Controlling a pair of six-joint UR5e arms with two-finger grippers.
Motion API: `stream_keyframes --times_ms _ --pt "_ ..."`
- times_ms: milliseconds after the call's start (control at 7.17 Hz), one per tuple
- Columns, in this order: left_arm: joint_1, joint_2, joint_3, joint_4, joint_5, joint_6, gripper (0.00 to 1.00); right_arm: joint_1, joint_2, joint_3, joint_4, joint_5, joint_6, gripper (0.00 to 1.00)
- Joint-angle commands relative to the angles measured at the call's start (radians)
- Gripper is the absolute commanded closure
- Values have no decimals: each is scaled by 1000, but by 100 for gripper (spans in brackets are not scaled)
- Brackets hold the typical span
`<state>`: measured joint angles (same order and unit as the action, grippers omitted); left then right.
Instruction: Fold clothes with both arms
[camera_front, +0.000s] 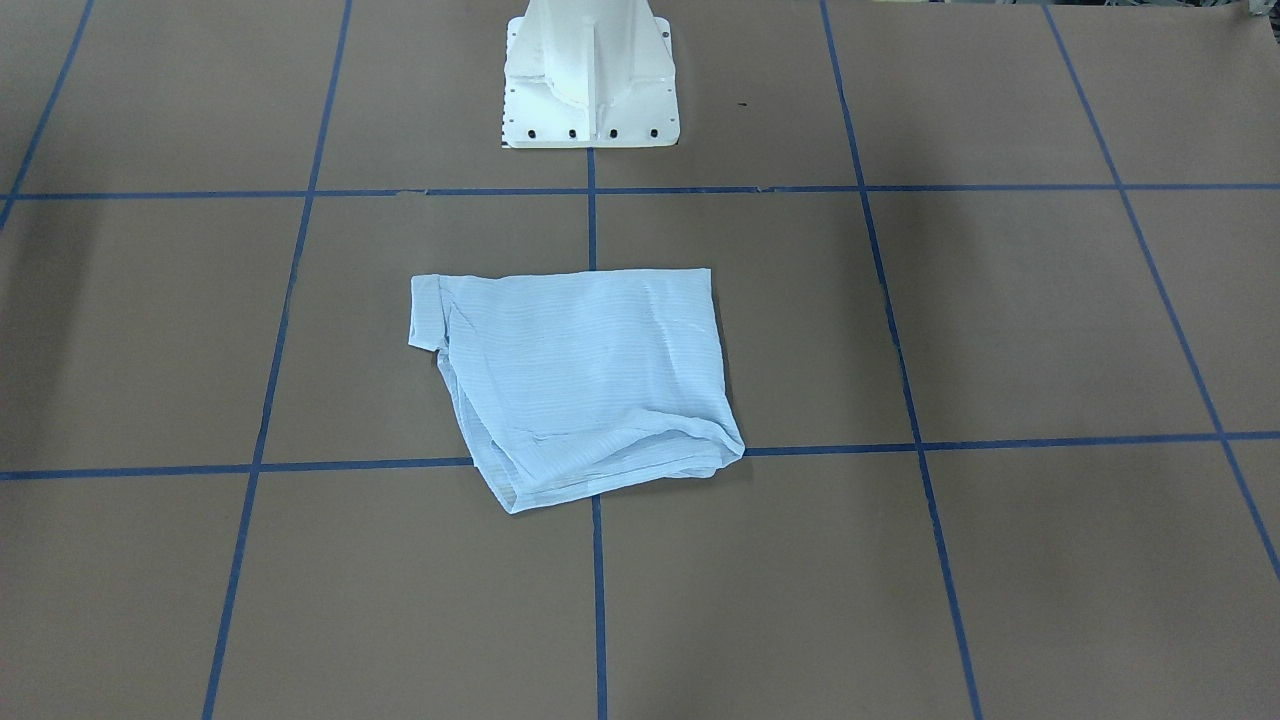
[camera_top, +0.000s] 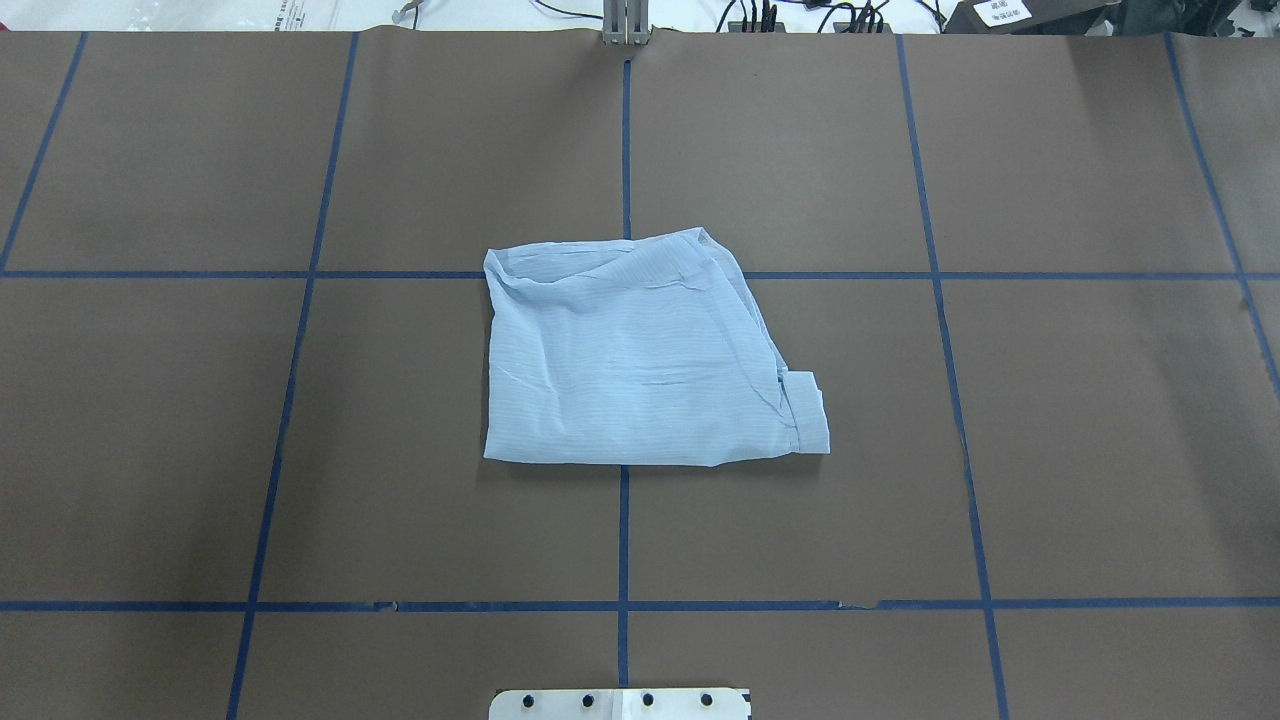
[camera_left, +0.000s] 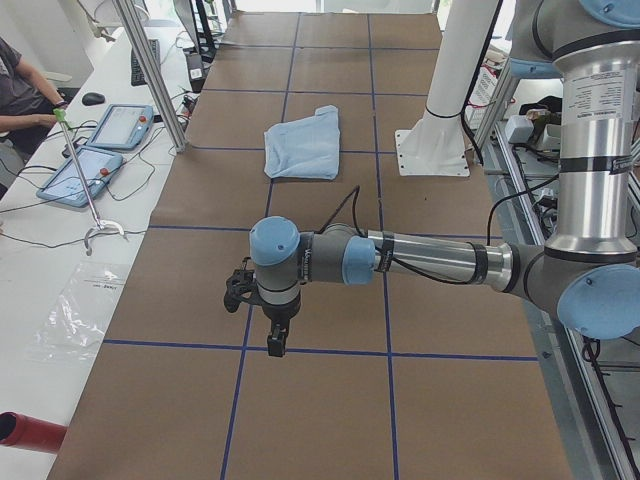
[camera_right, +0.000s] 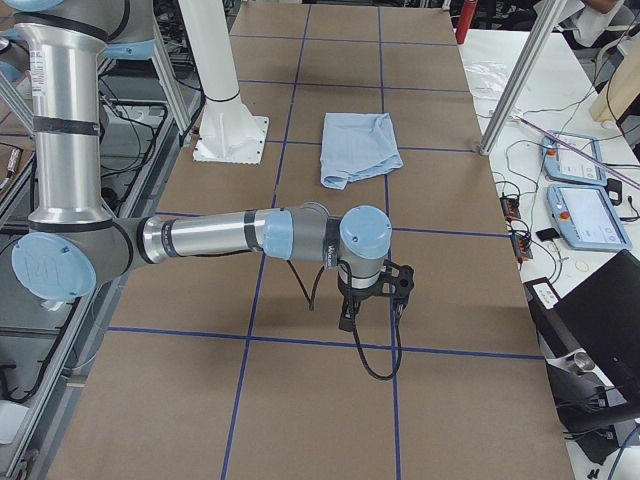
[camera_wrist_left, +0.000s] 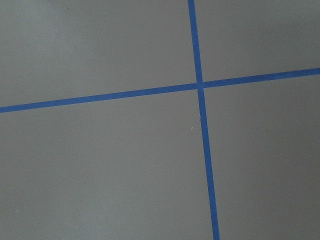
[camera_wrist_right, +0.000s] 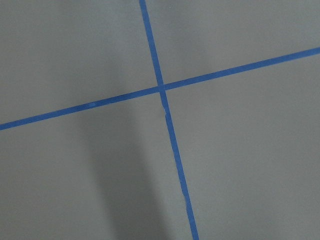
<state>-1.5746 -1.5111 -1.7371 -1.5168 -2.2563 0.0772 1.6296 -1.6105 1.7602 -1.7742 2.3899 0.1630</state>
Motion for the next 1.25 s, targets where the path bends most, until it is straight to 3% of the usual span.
stream_keyframes --times_ms 0,1115 --pt "1 0 -7 -3 0 -1 0 -5 -5 -33 2 -6 -3 0" --pt "1 -4 -16 -5 -2 4 0 -53 -5 -38 5 -11 -5 0"
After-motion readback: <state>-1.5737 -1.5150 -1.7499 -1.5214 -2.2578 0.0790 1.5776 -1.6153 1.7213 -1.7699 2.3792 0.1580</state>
